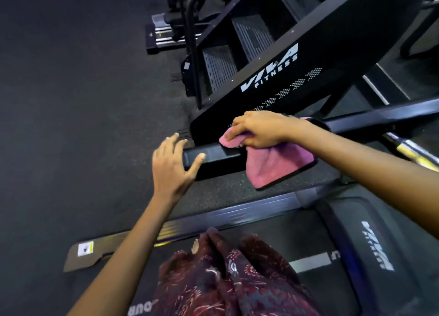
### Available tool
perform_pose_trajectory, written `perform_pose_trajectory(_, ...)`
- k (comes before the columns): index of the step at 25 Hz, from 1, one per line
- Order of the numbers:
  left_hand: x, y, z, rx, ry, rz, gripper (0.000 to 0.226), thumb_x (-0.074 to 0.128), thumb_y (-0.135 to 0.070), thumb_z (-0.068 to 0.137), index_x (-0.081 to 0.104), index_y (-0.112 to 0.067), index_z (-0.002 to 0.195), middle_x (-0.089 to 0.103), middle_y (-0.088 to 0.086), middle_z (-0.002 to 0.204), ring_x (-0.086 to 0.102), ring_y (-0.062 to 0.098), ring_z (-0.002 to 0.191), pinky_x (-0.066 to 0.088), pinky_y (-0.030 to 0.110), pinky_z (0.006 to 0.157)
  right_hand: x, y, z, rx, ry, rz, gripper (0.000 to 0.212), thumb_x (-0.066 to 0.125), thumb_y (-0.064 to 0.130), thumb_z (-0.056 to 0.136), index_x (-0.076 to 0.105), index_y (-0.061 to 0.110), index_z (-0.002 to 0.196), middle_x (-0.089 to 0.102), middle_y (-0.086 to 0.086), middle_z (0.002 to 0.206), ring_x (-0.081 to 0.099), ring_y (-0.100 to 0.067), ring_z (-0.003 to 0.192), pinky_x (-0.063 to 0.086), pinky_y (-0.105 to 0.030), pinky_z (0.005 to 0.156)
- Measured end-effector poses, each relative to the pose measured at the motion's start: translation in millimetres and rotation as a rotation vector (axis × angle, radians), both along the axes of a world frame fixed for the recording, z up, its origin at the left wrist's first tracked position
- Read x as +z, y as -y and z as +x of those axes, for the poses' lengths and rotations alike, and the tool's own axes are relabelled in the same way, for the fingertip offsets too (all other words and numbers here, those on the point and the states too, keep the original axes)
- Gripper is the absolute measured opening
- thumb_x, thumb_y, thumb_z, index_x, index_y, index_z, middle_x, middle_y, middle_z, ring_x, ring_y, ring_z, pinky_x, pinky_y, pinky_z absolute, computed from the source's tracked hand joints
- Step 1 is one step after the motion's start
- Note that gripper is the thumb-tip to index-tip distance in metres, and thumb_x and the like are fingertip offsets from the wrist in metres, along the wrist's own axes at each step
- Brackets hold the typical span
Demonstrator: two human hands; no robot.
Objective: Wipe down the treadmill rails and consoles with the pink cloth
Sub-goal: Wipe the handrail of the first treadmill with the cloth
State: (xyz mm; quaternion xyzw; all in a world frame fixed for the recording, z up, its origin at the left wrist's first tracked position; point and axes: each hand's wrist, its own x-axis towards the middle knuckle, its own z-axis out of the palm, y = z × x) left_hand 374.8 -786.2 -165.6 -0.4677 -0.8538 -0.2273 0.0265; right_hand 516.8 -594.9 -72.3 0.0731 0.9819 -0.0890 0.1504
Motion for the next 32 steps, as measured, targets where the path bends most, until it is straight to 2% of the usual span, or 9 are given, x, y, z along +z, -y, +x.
perform_pose_trajectory(5,1,-15,17,0.304,-0.034,-0.068,0.08,0.027,-0.07,0.077,0.061,-0.01,0.117,0.047,0.015,0.139,0.041,0.034,0.129,0.032,0.046,0.101,14,-58,26,0.112,0.136,-0.058,0.04,0.058,0.009,0.082,0.065,0.028,0.117,0.061,0.006,0.12,0.056,-0.019,0.104,0.042,-0.024,0.088)
perform_pose_trajectory(9,5,-22,26,0.421,0.001,-0.164,0.086,0.024,-0.073,0.076,0.056,-0.009,0.123,0.043,0.015,0.14,0.045,0.038,0.121,0.039,0.047,0.093,2,-41,1,0.196,0.014,-0.06,0.039,0.056,0.016,0.081,0.064,0.031,0.116,0.065,0.001,0.113,0.058,-0.024,0.103,0.047,-0.035,0.087)
perform_pose_trajectory(12,7,-24,31,0.482,-0.004,-0.166,0.08,0.03,-0.069,0.08,0.052,-0.008,0.127,0.043,0.015,0.139,0.046,0.039,0.118,0.041,0.049,0.09,-1,-30,5,0.297,-0.032,-0.003,0.041,0.055,0.029,0.087,0.053,0.036,0.128,0.058,0.001,0.121,0.053,-0.027,0.107,0.046,-0.042,0.088)
perform_pose_trajectory(16,6,-24,31,0.479,-0.03,-0.136,0.086,0.022,-0.071,0.078,0.053,-0.007,0.125,0.047,0.015,0.134,0.05,0.039,0.111,0.043,0.047,0.084,-5,-29,36,0.223,0.063,0.225,0.065,0.045,0.067,0.082,0.025,0.047,0.141,0.038,0.004,0.139,0.046,-0.029,0.112,0.042,-0.042,0.088)
perform_pose_trajectory(20,3,-24,33,0.51,-0.035,-0.146,0.086,0.022,-0.071,0.078,0.052,-0.005,0.125,0.049,0.015,0.131,0.051,0.039,0.107,0.043,0.047,0.082,-14,-24,38,0.287,-0.056,0.162,0.061,0.052,0.044,0.085,0.029,0.043,0.141,0.042,0.0,0.131,0.05,-0.027,0.102,0.045,-0.038,0.083)
perform_pose_trajectory(24,5,-25,31,0.524,0.001,-0.184,0.081,0.023,-0.068,0.081,0.047,-0.01,0.133,0.04,0.014,0.141,0.046,0.038,0.117,0.04,0.048,0.091,3,-80,21,0.446,0.185,-0.077,0.055,0.062,0.024,0.082,0.048,0.038,0.133,0.047,0.002,0.129,0.052,-0.02,0.109,0.04,-0.025,0.09)
perform_pose_trajectory(26,5,-27,30,0.545,0.023,-0.192,0.073,0.027,-0.063,0.084,0.045,-0.014,0.135,0.034,0.012,0.147,0.041,0.035,0.124,0.036,0.049,0.096,3,-92,7,0.46,0.207,-0.174,0.055,0.063,0.015,0.08,0.052,0.035,0.13,0.051,0.0,0.127,0.052,-0.018,0.112,0.035,-0.019,0.089)
perform_pose_trajectory(30,7,-37,35,0.696,0.055,-0.216,0.059,0.039,-0.052,0.093,0.04,-0.015,0.138,0.021,0.012,0.153,0.028,0.034,0.135,0.027,0.053,0.103,-22,-64,-27,0.596,-0.02,-0.189,0.051,0.057,0.019,0.083,0.052,0.034,0.131,0.053,-0.005,0.124,0.054,-0.026,0.106,0.043,-0.037,0.091)
perform_pose_trajectory(32,9,-46,40,0.839,0.119,-0.245,0.062,0.04,-0.048,0.094,0.031,-0.008,0.142,0.016,0.014,0.154,0.022,0.034,0.138,0.023,0.055,0.106,-26,-64,-31,0.714,-0.047,-0.23,0.048,0.052,0.023,0.081,0.055,0.032,0.128,0.052,-0.004,0.126,0.055,-0.027,0.103,0.043,-0.038,0.09)
